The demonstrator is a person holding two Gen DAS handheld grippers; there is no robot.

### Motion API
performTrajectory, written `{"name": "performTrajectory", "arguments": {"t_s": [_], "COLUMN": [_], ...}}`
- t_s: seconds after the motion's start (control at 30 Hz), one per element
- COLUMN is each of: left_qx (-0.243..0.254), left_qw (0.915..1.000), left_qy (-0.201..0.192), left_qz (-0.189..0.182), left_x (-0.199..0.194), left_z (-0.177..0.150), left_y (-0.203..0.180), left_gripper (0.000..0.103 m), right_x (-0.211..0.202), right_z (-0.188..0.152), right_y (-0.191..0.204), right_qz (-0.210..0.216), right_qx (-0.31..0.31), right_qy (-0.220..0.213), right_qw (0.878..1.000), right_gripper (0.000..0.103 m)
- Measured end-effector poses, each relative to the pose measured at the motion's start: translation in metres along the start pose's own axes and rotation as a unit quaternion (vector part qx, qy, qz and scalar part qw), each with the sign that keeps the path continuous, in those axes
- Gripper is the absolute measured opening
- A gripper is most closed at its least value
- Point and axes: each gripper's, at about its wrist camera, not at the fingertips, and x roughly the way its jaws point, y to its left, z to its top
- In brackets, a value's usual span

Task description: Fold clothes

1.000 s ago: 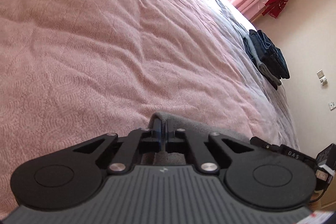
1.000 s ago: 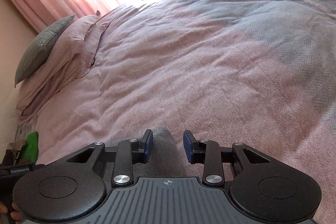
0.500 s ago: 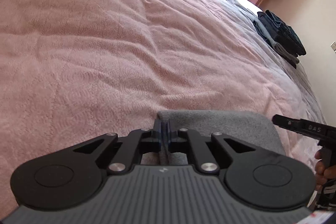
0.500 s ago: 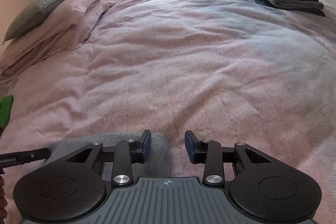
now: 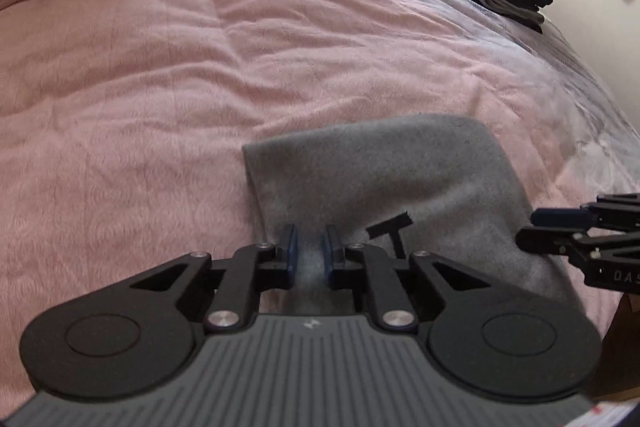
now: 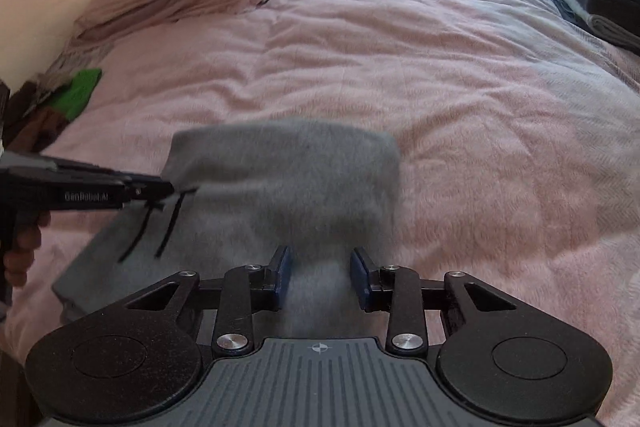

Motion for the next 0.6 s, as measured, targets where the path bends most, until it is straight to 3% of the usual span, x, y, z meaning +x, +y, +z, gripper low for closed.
{"name": "performTrajectory", "arguments": {"t_s": [0.13,0.23,0.37,0.43,0.5,0.57,0.6], "left_qx": [-0.036,-0.048,-0.049,-0.035,-0.014,0.003,0.006], "left_qw": [0.9985,0.9958,0.9957,0.9973,0.9982,0.9976,0.9959], "left_qy": [0.023,0.041,-0.014,-0.025,-0.005,0.033,0.055], "left_qz": [0.034,0.066,0.077,0.06,0.058,0.06,0.071], "left_x": [-0.034,-0.056,-0.082,-0.082,-0.067,-0.049,-0.041], "left_z": [-0.035,-0.047,-0.037,-0.027,-0.021,-0.027,-0.035], "left_y": [0.009,0.009,-0.003,-0.017,-0.034,-0.048,-0.054], "left_gripper": [0.01,0.007,0.007,0.008,0.008,0.008,0.009], "right_x": [-0.024,-0.046,-0.055,-0.047,-0.032,-0.015,-0.014], "right_z": [-0.035,-0.035,-0.016,-0.011,-0.015,-0.029,-0.036], "right_y": [0.0,0.001,0.011,0.017,0.023,0.027,0.029], "right_qz": [0.002,-0.012,-0.003,0.001,0.007,-0.007,-0.016], "right_qx": [-0.009,-0.01,-0.01,-0.005,0.01,0.013,0.007], "right_qy": [0.046,0.032,-0.024,-0.026,-0.014,0.036,0.04], "right_qw": [0.999,0.999,1.0,1.0,1.0,0.999,0.999], "right_gripper": [0.03,0.029,0.029,0.029,0.029,0.029,0.029]}}
